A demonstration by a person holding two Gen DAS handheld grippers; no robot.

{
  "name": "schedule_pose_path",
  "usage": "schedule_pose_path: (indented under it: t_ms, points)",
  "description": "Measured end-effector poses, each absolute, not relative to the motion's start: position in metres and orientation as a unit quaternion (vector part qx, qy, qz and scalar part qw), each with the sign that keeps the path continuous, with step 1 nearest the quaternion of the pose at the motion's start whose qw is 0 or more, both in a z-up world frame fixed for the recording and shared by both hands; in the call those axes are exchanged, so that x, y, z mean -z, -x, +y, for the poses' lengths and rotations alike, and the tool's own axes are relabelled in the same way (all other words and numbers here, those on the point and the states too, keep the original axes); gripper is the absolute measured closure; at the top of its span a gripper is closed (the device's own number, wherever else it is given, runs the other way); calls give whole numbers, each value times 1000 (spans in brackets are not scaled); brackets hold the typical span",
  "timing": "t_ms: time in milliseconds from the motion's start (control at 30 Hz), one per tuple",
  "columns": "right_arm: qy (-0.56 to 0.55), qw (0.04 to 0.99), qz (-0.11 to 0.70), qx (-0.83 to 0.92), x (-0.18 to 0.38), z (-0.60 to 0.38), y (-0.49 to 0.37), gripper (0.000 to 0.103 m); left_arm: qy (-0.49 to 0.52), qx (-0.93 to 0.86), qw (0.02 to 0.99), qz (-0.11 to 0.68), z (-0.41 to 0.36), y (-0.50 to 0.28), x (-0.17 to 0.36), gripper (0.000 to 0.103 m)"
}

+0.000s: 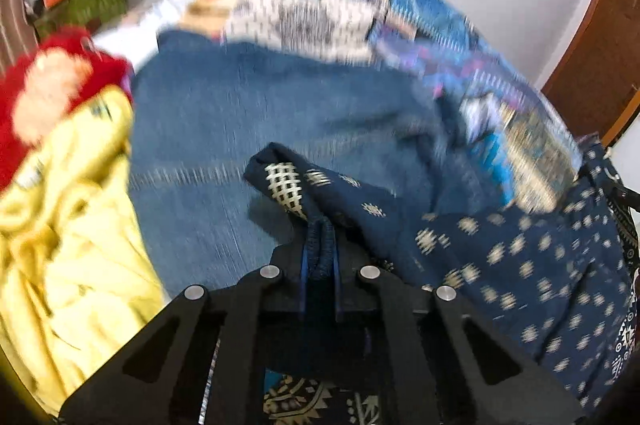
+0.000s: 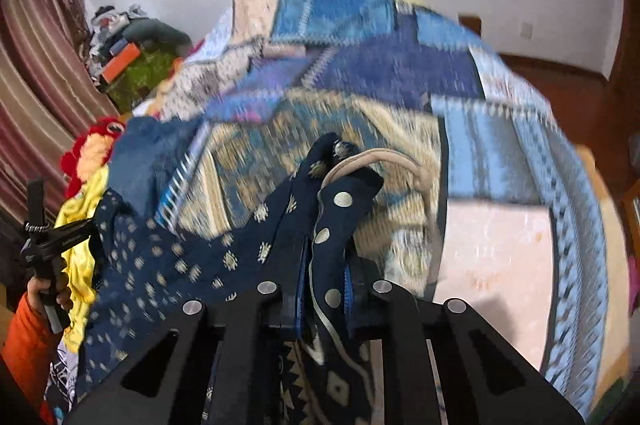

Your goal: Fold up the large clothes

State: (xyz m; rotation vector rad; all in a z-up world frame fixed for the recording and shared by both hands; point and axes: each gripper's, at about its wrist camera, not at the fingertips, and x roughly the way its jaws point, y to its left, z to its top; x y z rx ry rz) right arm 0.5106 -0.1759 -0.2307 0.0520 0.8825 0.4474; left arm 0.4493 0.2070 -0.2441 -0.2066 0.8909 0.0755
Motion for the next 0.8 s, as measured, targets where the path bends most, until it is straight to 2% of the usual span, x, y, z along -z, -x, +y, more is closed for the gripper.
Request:
schedule_pose_path:
  t_ms: [233,367,500,700,800]
  points:
    - [9,900,384,-207,196,-152,-542,94,83,-58,921,375,219,-469,187,96]
    - [31,911,365,-190,186,-134,-574,94,80,-79,924,365,234,-493,180,96]
    - [52,912,372,-167,199,-120,-607,94,79,-106,914,384,250,-524,199,96]
    - [57,900,410,-137,246,-122,-641,94,89,-122,887,437,265,-552,254,95]
    - [63,899,409,-142,258,-126,-641,93,99,-128,875,456,269,-556,278,89]
